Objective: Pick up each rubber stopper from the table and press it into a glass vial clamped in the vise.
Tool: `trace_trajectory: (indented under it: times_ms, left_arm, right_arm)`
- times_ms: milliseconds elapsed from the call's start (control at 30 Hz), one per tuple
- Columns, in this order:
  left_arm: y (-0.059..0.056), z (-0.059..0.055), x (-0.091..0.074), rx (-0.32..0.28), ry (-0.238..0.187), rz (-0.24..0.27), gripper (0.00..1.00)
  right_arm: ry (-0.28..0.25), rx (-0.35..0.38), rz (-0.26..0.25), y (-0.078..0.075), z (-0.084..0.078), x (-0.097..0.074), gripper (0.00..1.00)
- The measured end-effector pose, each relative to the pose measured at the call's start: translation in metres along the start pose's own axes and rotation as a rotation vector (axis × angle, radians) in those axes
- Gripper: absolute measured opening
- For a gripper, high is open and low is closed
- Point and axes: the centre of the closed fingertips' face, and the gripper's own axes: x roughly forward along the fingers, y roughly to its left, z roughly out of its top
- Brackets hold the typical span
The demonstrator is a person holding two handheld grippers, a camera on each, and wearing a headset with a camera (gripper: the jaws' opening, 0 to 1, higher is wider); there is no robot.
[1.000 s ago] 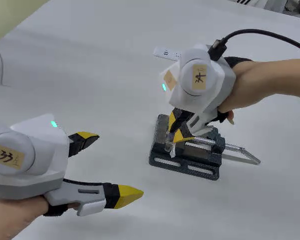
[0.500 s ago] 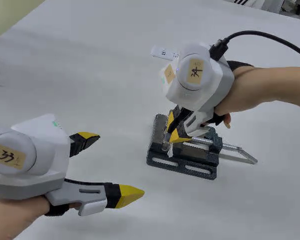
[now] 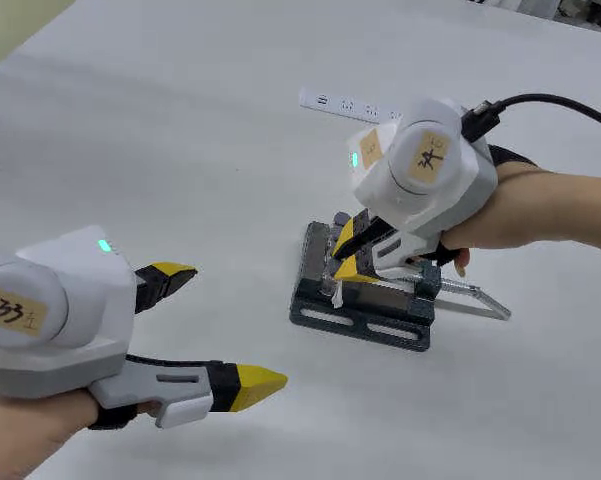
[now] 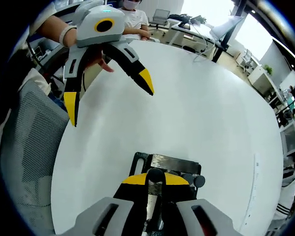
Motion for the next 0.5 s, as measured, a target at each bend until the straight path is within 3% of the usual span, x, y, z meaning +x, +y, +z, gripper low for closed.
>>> trace_trajectory:
  times_ms: [133,400,433,500]
  left_arm:
    - [0.0006,-0.0001,-0.0001,-0.004,-0.002,0.002,0.85]
    - [0.0000,-0.0003,-0.0008,-0.003,0.002,0.004,0.85]
    - [-0.0003,0.0000,-0.0008,-0.004,0.002,0.004,0.85]
    - [-0.0002,-0.0001,-0.0007,-0.007,0.001,0.004,0.85]
  right_arm:
    - [0.002,-0.055,0.011,-0.0017,0.0023,0.0002,0.05]
    - [-0.007,-0.090,0.058,-0.0033,0.0011,0.0014,0.04]
    - [0.007,-0.162,0.068,-0.0028,0.0001,0.0016,0.04]
    - [0.016,-0.176,0.075,-0.0006,0.0008,0.0014,0.04]
